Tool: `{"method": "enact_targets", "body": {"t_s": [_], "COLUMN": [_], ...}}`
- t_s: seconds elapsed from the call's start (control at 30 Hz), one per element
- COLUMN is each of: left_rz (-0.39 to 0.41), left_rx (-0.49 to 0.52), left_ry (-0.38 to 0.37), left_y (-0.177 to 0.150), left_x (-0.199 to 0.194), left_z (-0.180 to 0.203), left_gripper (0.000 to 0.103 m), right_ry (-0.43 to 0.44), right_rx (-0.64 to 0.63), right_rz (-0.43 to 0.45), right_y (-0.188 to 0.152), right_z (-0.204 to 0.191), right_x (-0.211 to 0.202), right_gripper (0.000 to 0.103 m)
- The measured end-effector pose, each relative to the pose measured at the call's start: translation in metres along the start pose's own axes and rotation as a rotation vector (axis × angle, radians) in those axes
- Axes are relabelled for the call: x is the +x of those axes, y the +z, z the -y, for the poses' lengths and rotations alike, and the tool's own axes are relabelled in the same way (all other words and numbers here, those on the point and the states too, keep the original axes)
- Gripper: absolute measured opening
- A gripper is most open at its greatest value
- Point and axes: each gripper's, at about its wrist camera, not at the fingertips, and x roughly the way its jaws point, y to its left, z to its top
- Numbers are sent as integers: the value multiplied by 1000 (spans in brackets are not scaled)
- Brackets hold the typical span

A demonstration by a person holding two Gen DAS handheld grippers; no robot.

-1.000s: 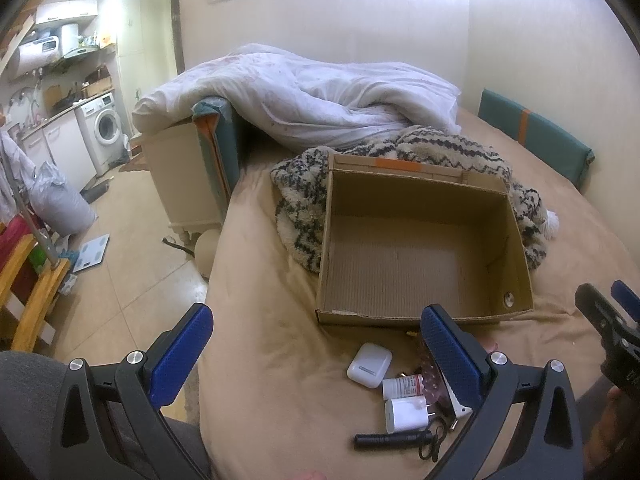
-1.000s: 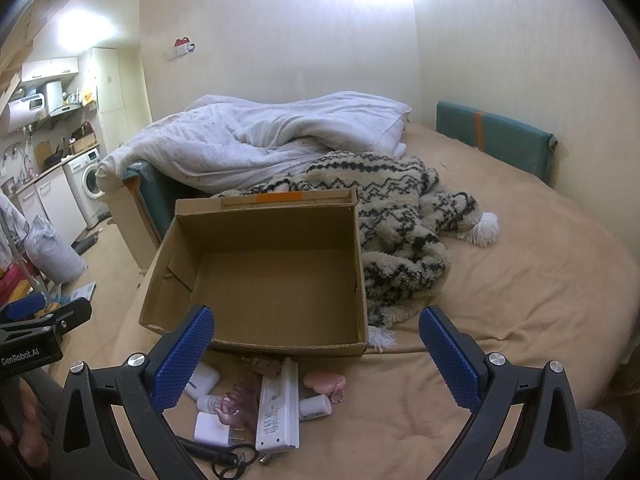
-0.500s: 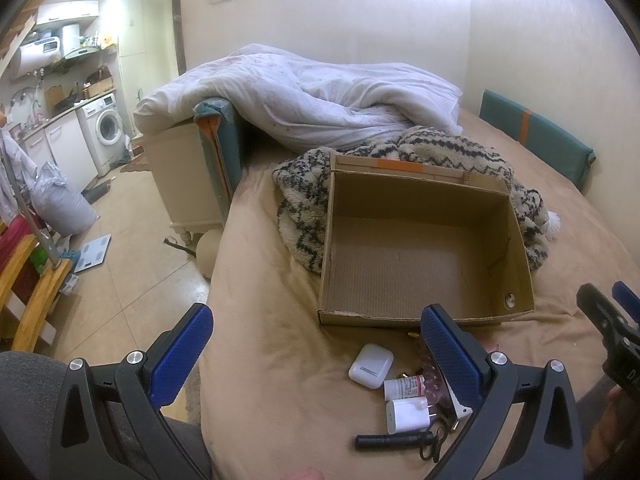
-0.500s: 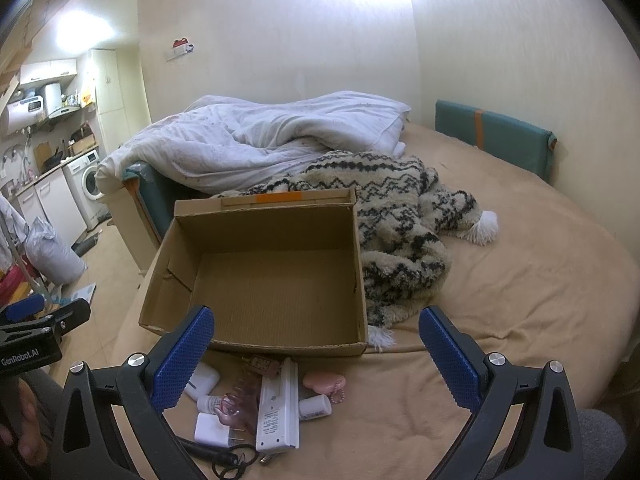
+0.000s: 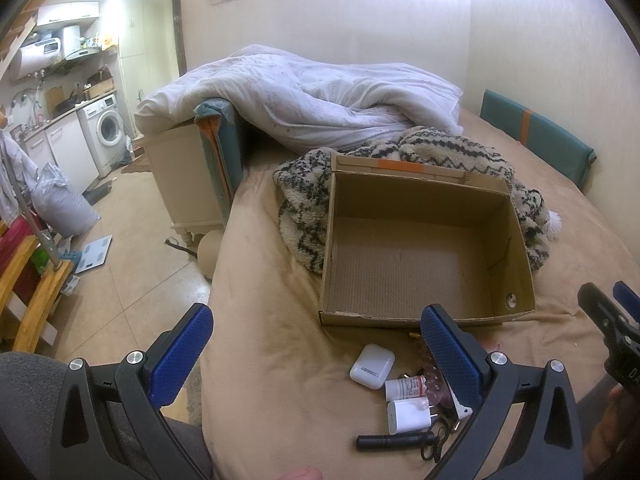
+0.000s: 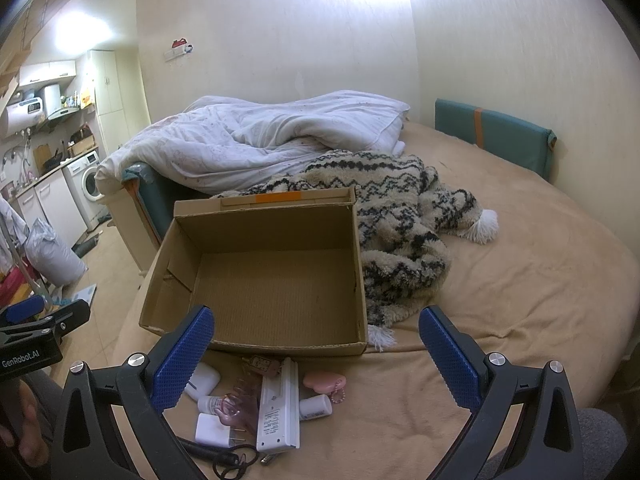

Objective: Organize rigid objects

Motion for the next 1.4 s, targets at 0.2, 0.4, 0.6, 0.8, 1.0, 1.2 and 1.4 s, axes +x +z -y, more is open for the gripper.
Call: {"method": "enact_targets", "body": {"t_s": [0.2,0.4,0.6,0.8,1.0,1.2,1.4], "left_rz": [0,-2,-1,-3,-2,-1,-12], "left_rx": [1,-8,-8,-9,-4,-2,-1], "left_ry": [1,5,7,8,7,9,11], "left_y": [0,2,3,2,2,2,8], "left_x": [0,1,1,1,1,2,5], "left_z": [0,-4,-6,-6,-5,-4,-5], "left_gripper": [103,103,103,103,103,103,103], "right_ry": [1,1,1,2,2,4,106], "right_rx": [1,2,2,3,3,8,43], "right_rz": [-1,-1,-1,-1,-2,-3,-82], "right_y": [0,0,0,0,0,0,11], "right_z": [0,0,0,0,1,1,8], "right_x": [0,0,0,0,0,1,10], "right_gripper": [103,103,103,103,103,103,103]}}
